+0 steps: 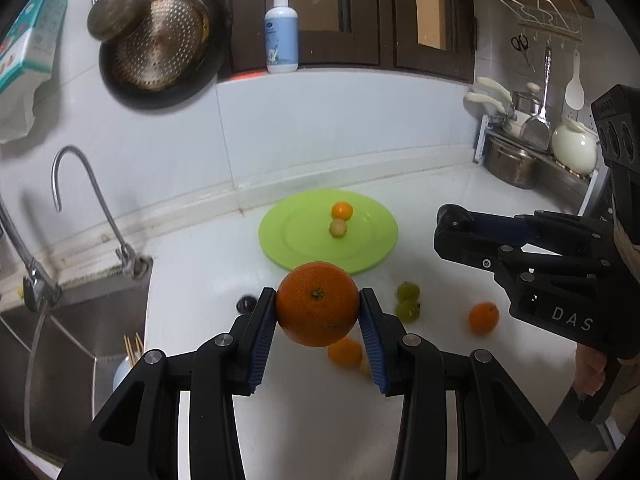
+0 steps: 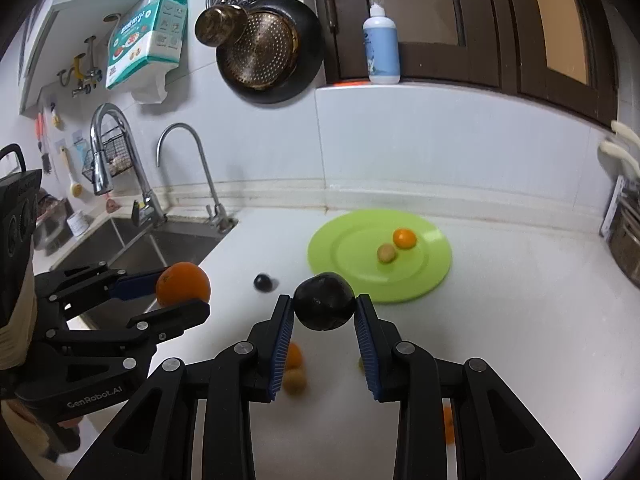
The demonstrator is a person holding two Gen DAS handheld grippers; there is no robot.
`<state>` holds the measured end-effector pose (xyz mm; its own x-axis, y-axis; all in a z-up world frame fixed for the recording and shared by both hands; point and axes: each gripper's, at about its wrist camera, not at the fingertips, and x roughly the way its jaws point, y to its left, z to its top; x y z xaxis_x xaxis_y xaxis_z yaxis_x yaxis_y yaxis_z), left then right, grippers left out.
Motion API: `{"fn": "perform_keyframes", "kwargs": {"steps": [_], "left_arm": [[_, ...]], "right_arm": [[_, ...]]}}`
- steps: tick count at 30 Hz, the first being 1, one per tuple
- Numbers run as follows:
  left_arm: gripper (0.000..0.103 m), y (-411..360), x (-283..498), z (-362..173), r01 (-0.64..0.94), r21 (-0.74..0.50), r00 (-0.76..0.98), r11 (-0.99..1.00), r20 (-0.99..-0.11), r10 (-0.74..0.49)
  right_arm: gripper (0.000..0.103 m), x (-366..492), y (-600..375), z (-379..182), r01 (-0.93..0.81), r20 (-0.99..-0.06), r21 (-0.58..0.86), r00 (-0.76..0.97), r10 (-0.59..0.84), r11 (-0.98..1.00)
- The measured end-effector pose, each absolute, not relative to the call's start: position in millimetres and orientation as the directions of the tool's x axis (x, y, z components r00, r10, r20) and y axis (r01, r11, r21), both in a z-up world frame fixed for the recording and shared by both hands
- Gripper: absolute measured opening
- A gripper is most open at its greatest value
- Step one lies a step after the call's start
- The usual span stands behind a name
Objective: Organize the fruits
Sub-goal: 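Carry orange and plum onto the green plate and open both tools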
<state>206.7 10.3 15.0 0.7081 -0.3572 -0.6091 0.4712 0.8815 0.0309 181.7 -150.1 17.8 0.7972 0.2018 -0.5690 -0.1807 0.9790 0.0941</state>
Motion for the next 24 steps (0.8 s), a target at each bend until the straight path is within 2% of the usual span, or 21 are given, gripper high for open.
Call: {"fn": "perform_keyframes", "kwargs": {"steps": [15,24], "left_arm": [[0.041,-12.6,279.2,29.2,0.472,0.021,0.711,0.881,-0.599,-0.367],[0.041,-27.1,329.0,19.4,0.474,0.01,0.677,0.88,-0.644,-0.357]], "right_arm": [[0.033,243.9,-170.6,41.3,-0.189,-0.557,0.046,0.81,0.182,0.981],[0.033,294.7,-185.5,29.5,-0.182,-0.623,0.071,0.76,0.186,0.981]]}}
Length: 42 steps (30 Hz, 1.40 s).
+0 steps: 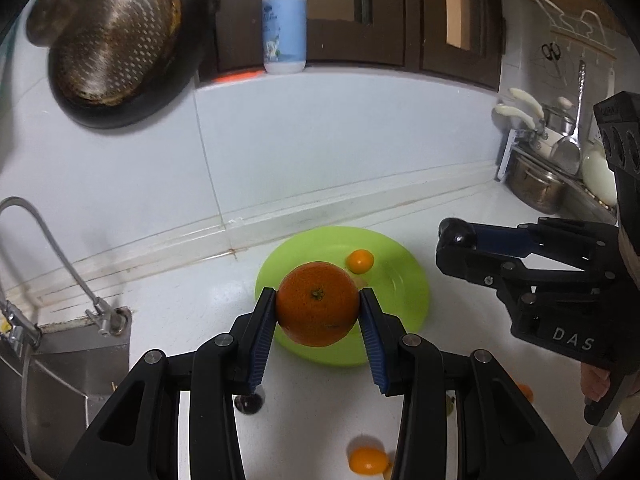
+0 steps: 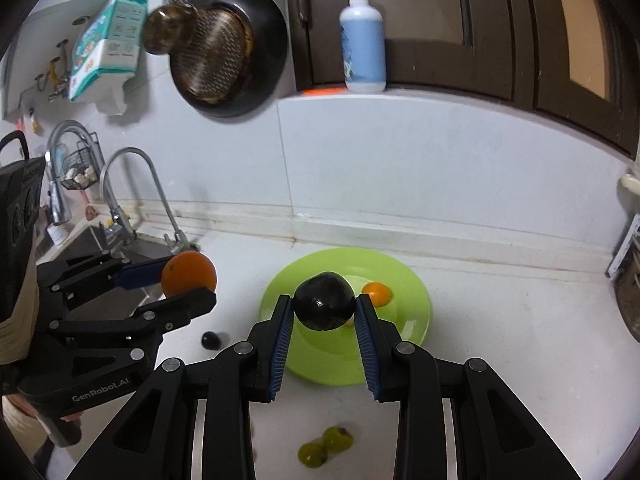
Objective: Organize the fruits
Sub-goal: 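Carry orange and plum onto the green plate and open both tools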
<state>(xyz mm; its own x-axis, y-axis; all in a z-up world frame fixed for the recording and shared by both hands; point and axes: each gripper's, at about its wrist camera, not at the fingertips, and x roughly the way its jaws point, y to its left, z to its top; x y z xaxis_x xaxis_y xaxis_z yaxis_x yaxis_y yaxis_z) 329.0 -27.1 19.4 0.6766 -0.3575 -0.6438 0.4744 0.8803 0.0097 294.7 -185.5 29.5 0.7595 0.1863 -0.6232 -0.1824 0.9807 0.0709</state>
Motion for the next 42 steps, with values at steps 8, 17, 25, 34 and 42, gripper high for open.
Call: {"fn": "perform_keyframes", "kwargs": {"steps": [8,17,25,34,42], "left_arm": [[0.041,-38.0,373.2,-1.7,0.464,-0.029,0.623,0.885,-0.699,-0.35],[0.041,-53.5,414.9,-47.0,0.455,-0.029,0.539,0.89,-0.786,-0.301],[0.041,-64.8,429.4,-75.7,0.456,-0.044,0.475,0.889,-0.833,-0.285],[0.051,-66.1,429.6,-80.4,0.45,-0.027,0.475,0.892,-0.839,-0.265],[0.063,-58.7,413.0,-54.4,0.438,0.022,0.54,0.899,-0.806,-0.244]], "right_arm": [[0.033,339.7,-201.6,2.3,-0.166,-0.693,0.114,0.693,0.198,0.98],[0.033,381.1,-215.6,-39.9,-0.123,-0.781,0.128,0.599,0.176,0.984],[0.033,399.3,-221.0,-71.2,-0.112,-0.832,0.138,0.526,0.177,0.984],[0.035,404.2,-224.3,-77.8,-0.103,-0.841,0.15,0.51,0.182,0.983],[0.047,388.3,-221.8,-62.0,-0.103,-0.814,0.125,0.558,0.161,0.987]]}}
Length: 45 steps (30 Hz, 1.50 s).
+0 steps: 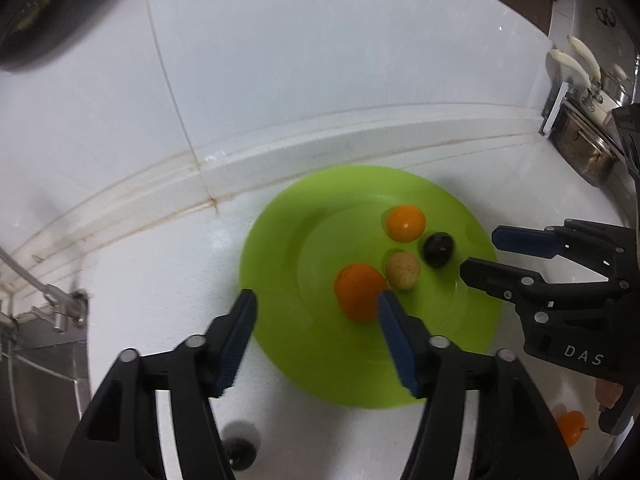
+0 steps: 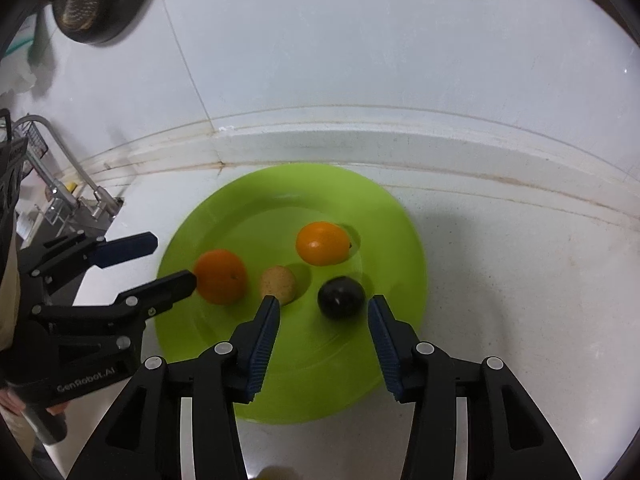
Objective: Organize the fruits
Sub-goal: 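Carry orange and plum onto the green plate and open both tools, then withdraw both tools back toward the remaining fruits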
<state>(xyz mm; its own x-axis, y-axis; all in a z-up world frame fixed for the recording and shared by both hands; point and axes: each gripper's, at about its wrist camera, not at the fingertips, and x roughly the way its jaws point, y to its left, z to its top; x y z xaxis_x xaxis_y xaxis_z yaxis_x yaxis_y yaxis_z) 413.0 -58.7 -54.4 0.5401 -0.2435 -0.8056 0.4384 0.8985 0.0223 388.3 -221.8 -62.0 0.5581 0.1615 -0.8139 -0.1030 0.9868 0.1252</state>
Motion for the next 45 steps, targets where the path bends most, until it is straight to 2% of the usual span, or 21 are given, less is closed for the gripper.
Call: {"fn": "perform_keyframes", "kwargs": {"steps": [10,14,23,36,45], "left_arm": [[0.077,-48.1,362.1,-10.2,0.446,0.055,0.619,0.893,-0.739,-0.264],[0.082,-45.4,340.2,1.6,0.451,0.063,0.642,0.89,-0.716,-0.275],[0.086,-34.3,299.2,16.7,0.433,0.085,0.687,0.897,-0.676,-0.267],[0.088,-19.7,242.9,27.5,0.419,0.078,0.727,0.905,-0.626,-0.283],[0.088,-14.7,218.8,15.2,0.421,0.043,0.704,0.906,-0.645,-0.296]], "right_arm": [[0.047,344.9,-218.0,-25.4,-0.09,-0.756,0.124,0.637,0.152,0.988],[0.055,323.9,-216.0,-11.5,-0.075,-0.735,0.115,0.664,0.136,0.991],[0.059,275.2,-210.4,6.5,-0.036,-0.709,0.05,0.702,0.061,0.998],[0.062,221.3,-209.3,16.2,0.015,-0.671,0.035,0.741,0.013,0.999],[0.062,194.0,-209.8,10.5,0.042,-0.675,0.034,0.737,-0.008,0.999]]}}
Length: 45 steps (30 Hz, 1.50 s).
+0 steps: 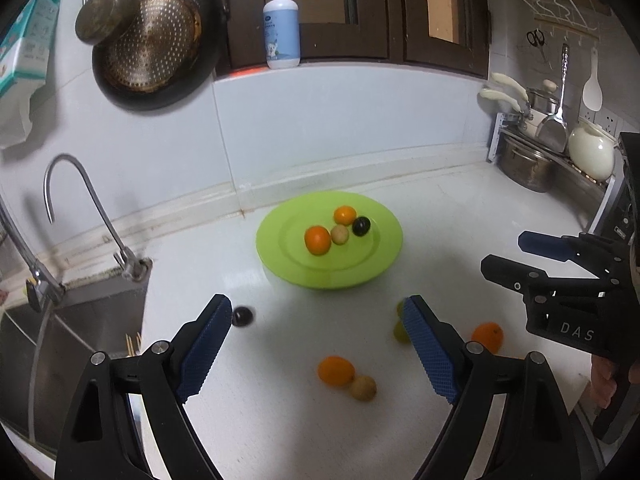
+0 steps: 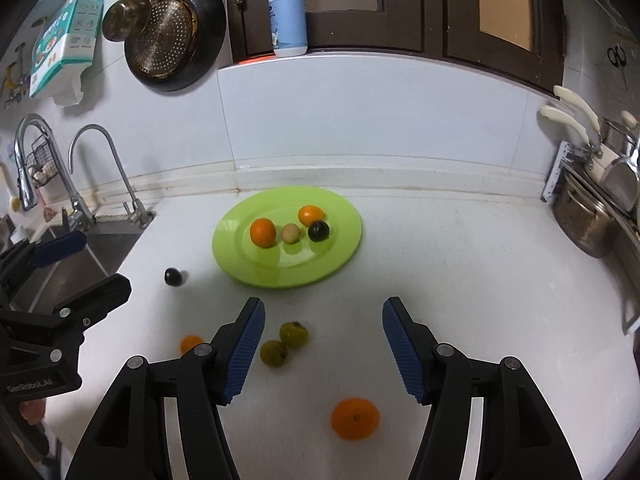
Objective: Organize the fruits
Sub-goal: 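Withdraw both tools back toward the remaining fruits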
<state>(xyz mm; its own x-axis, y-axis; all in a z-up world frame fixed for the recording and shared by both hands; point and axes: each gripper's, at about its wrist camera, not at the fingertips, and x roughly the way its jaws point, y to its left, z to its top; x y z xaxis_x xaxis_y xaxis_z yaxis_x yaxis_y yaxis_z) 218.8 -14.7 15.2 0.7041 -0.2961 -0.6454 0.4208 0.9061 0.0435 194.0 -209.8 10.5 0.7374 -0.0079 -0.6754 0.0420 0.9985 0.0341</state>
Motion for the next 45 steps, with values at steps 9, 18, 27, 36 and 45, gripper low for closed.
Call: {"fn": "perform_keyframes", "kwargs": {"steps": [9,18,27,36,45], "left_arm": [[0.088,-13.8,204.7,-5.8,0.419,0.018,0.687,0.908,-0.66,-0.304],[0.087,-18.5,190.1,-28.9,0.436,0.032,0.675,0.899,-0.672,-0.304],[0.087,-26.5,186.5,-50.3,0.434,0.04,0.664,0.9,-0.69,-0.289],[0.076,-32.3,195.0,-77.3,0.426,0.0,0.609,0.905,-0.739,-0.287],[0.059,-37.6,203.9,-96.2,0.416,-0.034,0.562,0.909,-0.776,-0.287]], "right_arm": [[0.062,171.8,-212.3,0.2,0.091,-0.67,0.038,0.742,-0.042,0.995],[0.062,150.8,-213.6,-12.8,0.123,-0.638,-0.023,0.763,-0.11,0.992],[0.062,148.8,-222.3,-37.4,0.117,-0.686,0.024,0.724,-0.069,0.993],[0.062,150.5,-228.5,-65.1,0.106,-0.73,0.05,0.682,-0.036,0.993],[0.062,156.8,-235.6,-84.0,0.109,-0.754,0.086,0.657,-0.007,0.99]]}}
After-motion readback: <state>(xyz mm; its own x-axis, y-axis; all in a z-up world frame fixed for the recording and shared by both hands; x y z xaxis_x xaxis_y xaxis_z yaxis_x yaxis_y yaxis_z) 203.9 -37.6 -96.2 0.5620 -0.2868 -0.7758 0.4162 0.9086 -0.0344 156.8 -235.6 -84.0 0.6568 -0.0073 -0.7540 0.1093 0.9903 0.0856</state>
